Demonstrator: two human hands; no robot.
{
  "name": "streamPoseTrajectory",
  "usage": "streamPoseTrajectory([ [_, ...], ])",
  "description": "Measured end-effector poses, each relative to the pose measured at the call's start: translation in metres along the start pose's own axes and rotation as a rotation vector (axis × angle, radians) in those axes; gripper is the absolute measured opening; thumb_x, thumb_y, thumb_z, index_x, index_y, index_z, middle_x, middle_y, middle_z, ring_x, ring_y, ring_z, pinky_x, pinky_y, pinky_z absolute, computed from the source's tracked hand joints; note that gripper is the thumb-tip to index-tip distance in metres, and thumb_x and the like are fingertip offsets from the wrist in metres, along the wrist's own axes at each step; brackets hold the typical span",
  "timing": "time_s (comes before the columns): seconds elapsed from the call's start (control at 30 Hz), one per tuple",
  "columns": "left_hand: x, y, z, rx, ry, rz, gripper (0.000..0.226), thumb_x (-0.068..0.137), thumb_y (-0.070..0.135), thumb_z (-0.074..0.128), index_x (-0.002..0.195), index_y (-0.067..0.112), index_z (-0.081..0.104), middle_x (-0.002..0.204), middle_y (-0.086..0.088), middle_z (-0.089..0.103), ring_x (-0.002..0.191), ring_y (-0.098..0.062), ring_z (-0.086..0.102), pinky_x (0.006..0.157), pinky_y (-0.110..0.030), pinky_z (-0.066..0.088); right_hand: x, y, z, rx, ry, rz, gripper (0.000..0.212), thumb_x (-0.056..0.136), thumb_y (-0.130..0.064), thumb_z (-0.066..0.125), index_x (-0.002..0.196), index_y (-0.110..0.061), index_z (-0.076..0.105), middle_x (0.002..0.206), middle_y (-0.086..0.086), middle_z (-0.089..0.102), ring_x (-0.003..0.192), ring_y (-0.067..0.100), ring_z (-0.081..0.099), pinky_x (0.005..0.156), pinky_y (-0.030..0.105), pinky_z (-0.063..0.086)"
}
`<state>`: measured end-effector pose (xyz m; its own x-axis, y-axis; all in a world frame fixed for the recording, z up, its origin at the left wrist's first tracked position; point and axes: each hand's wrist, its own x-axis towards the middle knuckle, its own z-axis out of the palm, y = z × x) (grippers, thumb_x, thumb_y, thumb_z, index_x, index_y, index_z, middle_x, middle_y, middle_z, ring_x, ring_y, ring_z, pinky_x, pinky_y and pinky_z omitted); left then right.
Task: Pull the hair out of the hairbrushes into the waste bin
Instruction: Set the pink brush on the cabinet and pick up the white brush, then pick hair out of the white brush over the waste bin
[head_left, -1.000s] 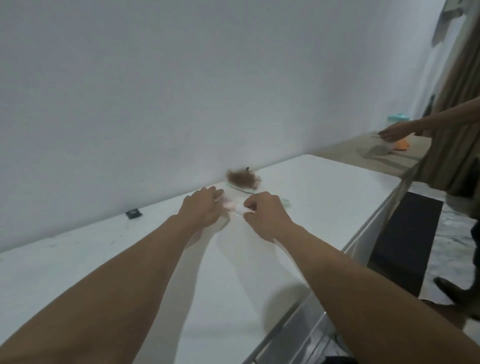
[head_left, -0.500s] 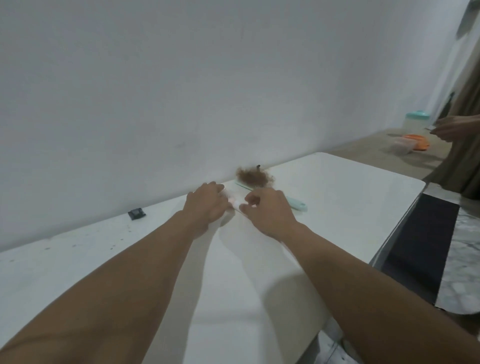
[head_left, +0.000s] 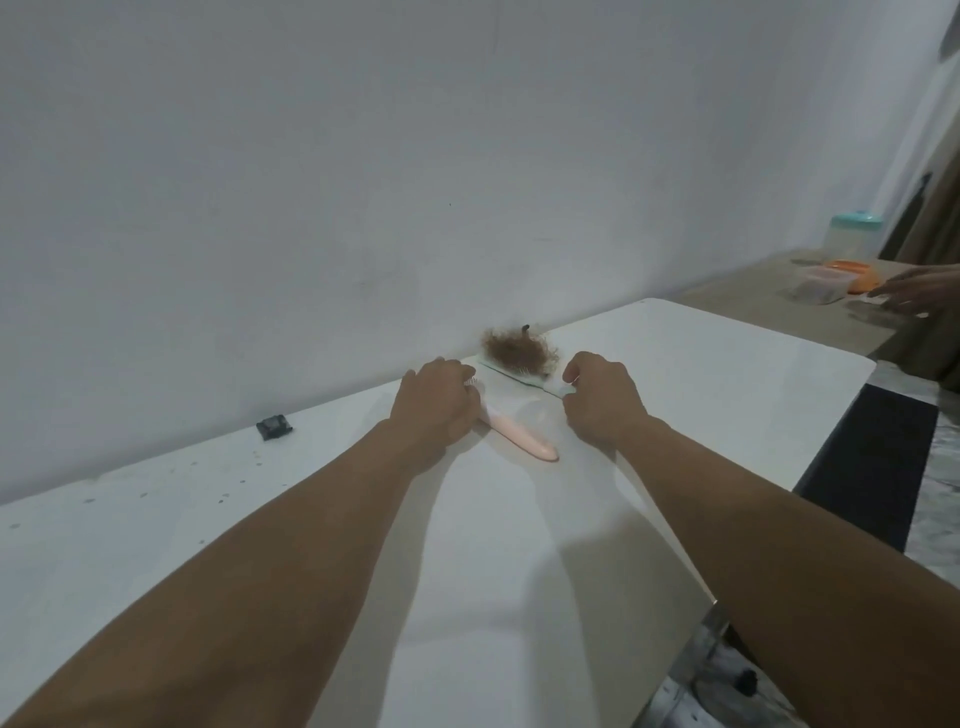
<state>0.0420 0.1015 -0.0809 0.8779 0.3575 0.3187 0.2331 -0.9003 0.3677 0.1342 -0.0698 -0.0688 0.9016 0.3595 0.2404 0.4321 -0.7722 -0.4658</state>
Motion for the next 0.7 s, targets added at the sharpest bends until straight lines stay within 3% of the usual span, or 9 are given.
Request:
streamPoseTrajectory([
  [0.17,0.000,0.010,-0.003,-0.025,-0.002,0.029,0.020,0.087,0.019,0.040,0.081,0.011,0.057,0.092,-0.008,0.059,0.103,-0.031,0.055,0.087,-0.039,0.038,-0.008,0.005,-0.006,0.030,-0.007,-0.035,0.030,0.083,-0.003,0.050,0.111,-0.013,0.055,0.113,0.014,0.060,0.101,0.032,0.057,0.084,0.037,0.048],
  [0.23,-0.001,0.018,-0.004,-0.089,0.023,0.018,0.030,0.088,0.017,0.043,0.103,0.007,0.066,0.113,-0.013,0.065,0.114,-0.032,0.055,0.092,-0.037,0.040,-0.014,0.008,-0.012,0.057,-0.003,-0.041,0.029,0.085,-0.005,0.052,0.113,-0.012,0.054,0.114,0.014,0.060,0.104,0.031,0.055,0.083,0.035,0.046],
  [0.3,-0.002,0.029,-0.006,-0.155,0.074,-0.029,0.040,0.089,0.006,0.046,0.125,0.009,0.063,0.128,-0.012,0.063,0.123,-0.030,0.053,0.096,-0.033,0.041,-0.024,0.010,-0.023,0.101,0.007,-0.045,0.028,0.087,-0.006,0.053,0.115,-0.011,0.053,0.113,0.014,0.059,0.105,0.029,0.054,0.081,0.032,0.043],
  [0.4,-0.007,0.053,-0.007,-0.254,0.167,-0.033,0.036,0.086,-0.001,0.043,0.108,0.010,0.070,0.108,-0.013,0.068,0.114,-0.034,0.058,0.083,-0.032,0.042,-0.044,0.015,-0.043,0.200,0.048,-0.049,0.024,0.090,-0.007,0.053,0.113,-0.010,0.052,0.108,0.012,0.058,0.095,0.026,0.055,0.075,0.029,0.042],
  [0.5,-0.010,0.082,-0.010,-0.478,0.182,-0.127,0.033,0.086,-0.001,0.045,0.108,0.004,0.068,0.109,-0.014,0.069,0.110,-0.030,0.061,0.086,-0.032,0.046,-0.064,0.022,-0.062,0.259,0.082,-0.046,0.019,0.091,-0.009,0.054,0.110,-0.011,0.052,0.103,0.009,0.056,0.084,0.022,0.052,0.067,0.028,0.040],
  [0.6,-0.013,0.115,-0.015,-0.852,0.104,-0.284,0.011,0.080,0.000,0.046,0.077,0.003,0.057,0.086,-0.022,0.064,0.084,-0.035,0.072,0.075,-0.043,0.058,-0.086,0.032,-0.081,0.284,0.124,-0.024,0.016,0.090,-0.010,0.055,0.106,-0.014,0.051,0.105,0.007,0.055,0.088,0.022,0.053,0.064,0.028,0.041],
  [0.7,-0.025,0.145,-0.019,-1.213,-0.031,-0.404,0.014,0.090,0.009,0.048,0.094,-0.001,0.058,0.090,-0.020,0.062,0.066,-0.030,0.068,0.068,-0.042,0.062,-0.108,0.042,-0.096,0.277,0.162,-0.002,0.018,0.090,-0.009,0.055,0.106,-0.014,0.050,0.104,0.007,0.056,0.093,0.023,0.054,0.066,0.027,0.039],
])
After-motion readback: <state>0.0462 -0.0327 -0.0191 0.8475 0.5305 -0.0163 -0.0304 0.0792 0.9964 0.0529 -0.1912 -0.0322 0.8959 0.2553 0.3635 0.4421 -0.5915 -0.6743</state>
